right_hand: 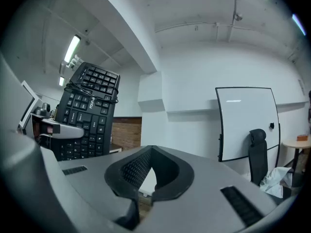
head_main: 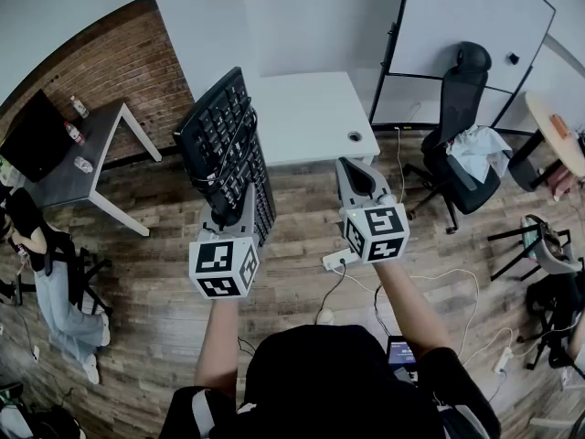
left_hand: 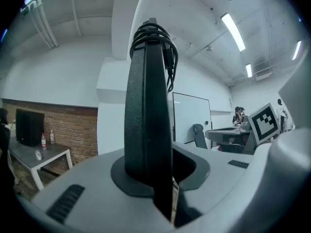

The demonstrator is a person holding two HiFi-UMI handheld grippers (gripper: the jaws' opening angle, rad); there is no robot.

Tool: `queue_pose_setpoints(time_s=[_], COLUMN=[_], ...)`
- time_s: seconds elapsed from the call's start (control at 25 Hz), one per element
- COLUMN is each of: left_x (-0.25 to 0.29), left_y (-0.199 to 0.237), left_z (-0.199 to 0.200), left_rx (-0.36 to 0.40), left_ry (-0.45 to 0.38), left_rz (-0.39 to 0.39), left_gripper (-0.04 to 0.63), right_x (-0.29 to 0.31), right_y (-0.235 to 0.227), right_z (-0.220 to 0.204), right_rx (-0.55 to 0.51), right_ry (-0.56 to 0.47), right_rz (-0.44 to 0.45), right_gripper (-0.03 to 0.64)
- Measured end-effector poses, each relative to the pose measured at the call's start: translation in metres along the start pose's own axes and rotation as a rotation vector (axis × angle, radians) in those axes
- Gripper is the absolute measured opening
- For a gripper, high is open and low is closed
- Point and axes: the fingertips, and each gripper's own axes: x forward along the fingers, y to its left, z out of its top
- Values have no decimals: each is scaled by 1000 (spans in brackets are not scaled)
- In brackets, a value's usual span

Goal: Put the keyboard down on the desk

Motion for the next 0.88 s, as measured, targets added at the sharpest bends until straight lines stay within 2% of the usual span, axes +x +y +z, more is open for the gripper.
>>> queue_pose_setpoints(time_s=[0.2,0.56,0.88], left_x=[5,19,52], left_y=[2,2,-23], left_z=[-2,-10,-20], left_rx=[-1,-1,-25], left_ry=[6,4,28], left_rz=[3,26,53], left_gripper=[84,84,84], right_x=[5,20,38], right_y=[-2,-7,-51], right_z=[-5,-21,-41], right_rx=[77,50,50], right_ry=[-14,13,40], right_rz=[23,62,90], right_gripper=[40,41,41])
